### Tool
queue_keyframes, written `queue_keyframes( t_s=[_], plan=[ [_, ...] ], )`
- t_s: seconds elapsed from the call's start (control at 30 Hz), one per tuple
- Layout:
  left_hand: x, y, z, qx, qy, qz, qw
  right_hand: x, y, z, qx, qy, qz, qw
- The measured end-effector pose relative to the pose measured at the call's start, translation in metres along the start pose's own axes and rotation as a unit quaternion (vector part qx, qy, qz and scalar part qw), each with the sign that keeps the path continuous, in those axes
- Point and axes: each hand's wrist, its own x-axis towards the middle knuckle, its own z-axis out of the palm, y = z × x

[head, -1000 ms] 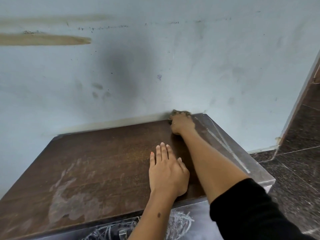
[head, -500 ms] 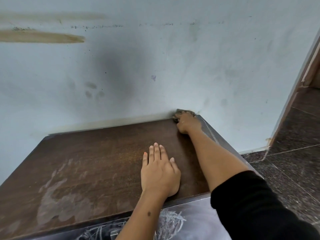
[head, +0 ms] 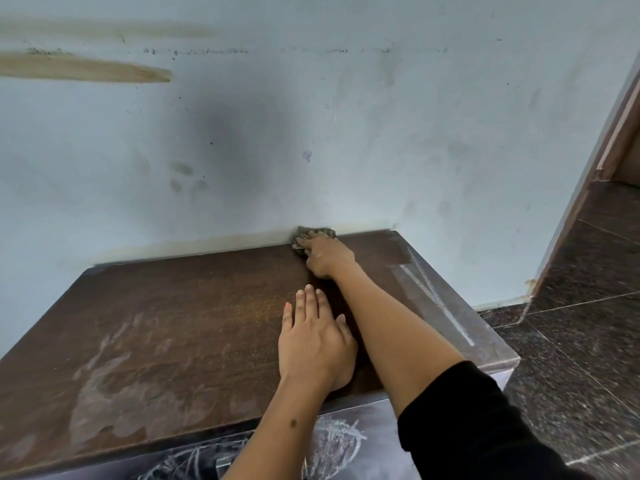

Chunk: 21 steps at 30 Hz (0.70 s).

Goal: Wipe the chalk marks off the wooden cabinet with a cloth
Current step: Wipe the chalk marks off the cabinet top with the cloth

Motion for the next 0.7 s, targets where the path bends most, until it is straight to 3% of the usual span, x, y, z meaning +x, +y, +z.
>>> queue_keyframes(
  t_s=[0.33,0.7],
  plan=[
    [0.000,0.000,0.004,0.006,0.015,-0.005,1.000,-0.014,0.104,-0.031,0.007,0.049,0.170,0.984],
    [0.001,0.001,0.000,0.002,-0.002,-0.008,1.000,-0.099,0.098,-0.040,0.020,0.062,0.175,0.982]
  ],
)
